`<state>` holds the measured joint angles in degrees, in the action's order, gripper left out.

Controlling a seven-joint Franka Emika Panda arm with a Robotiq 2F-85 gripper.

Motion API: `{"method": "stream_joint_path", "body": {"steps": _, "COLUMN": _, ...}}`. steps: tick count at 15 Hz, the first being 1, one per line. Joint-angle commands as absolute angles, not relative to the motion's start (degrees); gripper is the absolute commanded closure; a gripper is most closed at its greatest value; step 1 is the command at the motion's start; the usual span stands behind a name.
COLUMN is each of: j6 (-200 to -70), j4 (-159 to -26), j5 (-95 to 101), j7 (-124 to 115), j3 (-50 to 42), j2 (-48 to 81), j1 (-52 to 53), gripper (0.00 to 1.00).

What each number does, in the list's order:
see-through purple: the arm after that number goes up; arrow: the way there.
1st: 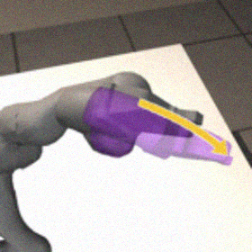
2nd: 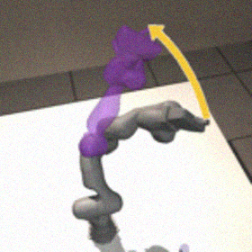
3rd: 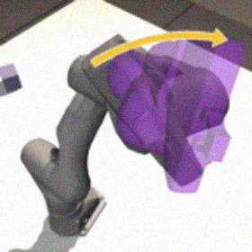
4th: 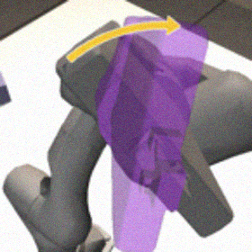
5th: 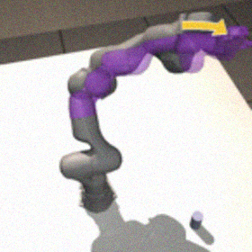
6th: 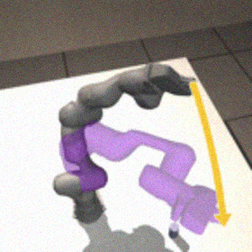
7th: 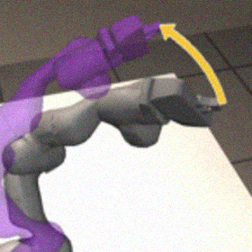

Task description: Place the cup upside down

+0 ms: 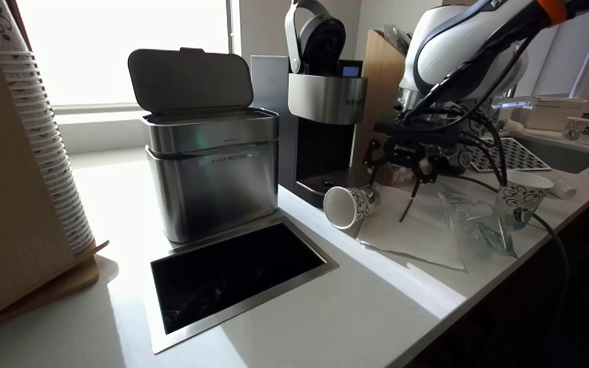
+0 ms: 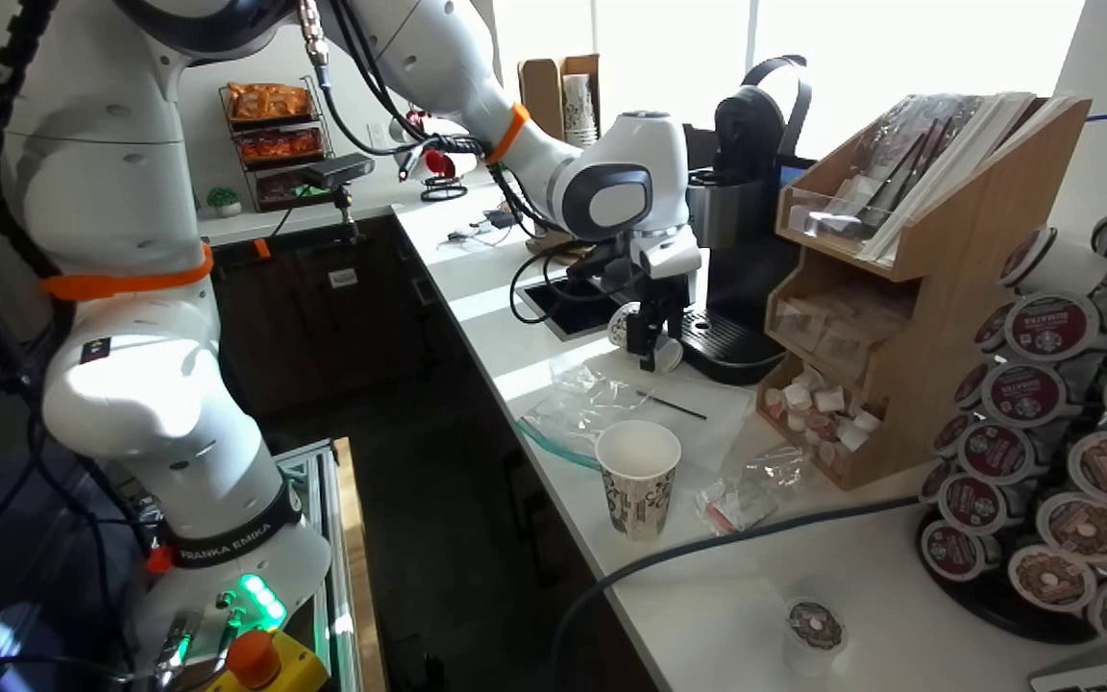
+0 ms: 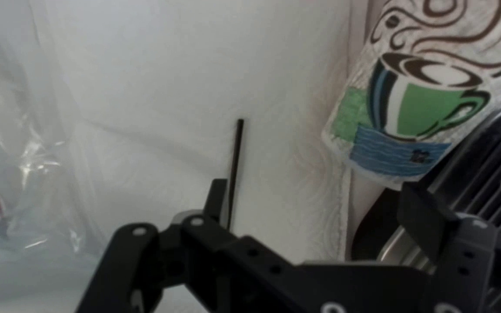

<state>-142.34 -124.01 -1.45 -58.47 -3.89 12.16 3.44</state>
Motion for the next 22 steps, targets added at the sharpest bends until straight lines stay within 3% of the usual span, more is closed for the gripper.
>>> {"method": "stream_joint_path", "body": {"steps": 1, "j6": -147.4, "j4": -126.3, "j5": -3.9, "j7": -59.3, "j3": -3.3, "j2": 11.8, "j1": 3.3, "gripper": 0.00}}
{"method": "stream_joint_path", "body": {"steps": 22, "j6": -154.8, "j4": -123.8, "j5": -11.4, "j7": -65.4, "j3": -1.9, "j2": 17.3, "j1": 4.7, "gripper": 0.00}}
